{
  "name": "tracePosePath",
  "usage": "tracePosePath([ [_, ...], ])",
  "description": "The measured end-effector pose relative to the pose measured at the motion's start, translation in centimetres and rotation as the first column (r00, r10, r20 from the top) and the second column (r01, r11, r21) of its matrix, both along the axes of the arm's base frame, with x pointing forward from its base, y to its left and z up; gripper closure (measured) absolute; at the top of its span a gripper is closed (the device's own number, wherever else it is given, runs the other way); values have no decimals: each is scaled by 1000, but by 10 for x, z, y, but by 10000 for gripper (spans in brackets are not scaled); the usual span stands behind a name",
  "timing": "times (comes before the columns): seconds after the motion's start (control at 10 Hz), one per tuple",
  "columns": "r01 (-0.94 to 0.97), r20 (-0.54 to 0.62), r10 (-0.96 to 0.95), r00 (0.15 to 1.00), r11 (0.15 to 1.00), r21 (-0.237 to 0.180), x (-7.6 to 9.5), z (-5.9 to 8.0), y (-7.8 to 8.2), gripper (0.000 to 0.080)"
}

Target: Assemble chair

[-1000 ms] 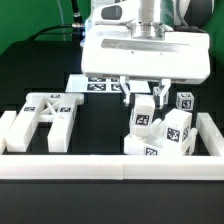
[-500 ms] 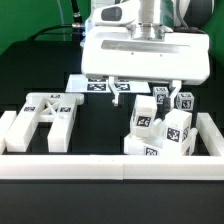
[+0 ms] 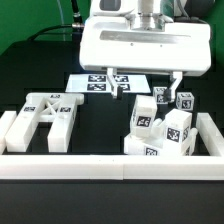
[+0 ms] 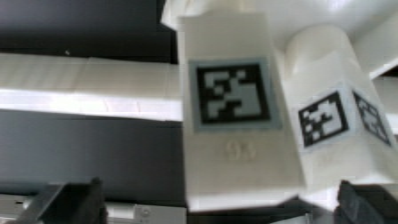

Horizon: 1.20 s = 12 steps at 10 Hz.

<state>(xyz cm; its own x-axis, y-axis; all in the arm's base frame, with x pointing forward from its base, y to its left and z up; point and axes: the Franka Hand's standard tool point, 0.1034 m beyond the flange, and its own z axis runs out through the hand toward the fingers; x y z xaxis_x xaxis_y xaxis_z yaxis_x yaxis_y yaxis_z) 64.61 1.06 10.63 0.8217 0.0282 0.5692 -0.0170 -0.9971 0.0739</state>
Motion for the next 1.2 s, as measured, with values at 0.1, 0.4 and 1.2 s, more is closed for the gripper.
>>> tracePosePath([
  [0.1, -1, -17, 1, 1000, 1000, 4, -1, -2, 1, 150],
  [0.4, -2, -101, 4, 995, 1000, 22, -5, -10, 4, 150],
  [1.2, 30, -493, 20, 870, 995, 94, 0, -17, 2, 150],
])
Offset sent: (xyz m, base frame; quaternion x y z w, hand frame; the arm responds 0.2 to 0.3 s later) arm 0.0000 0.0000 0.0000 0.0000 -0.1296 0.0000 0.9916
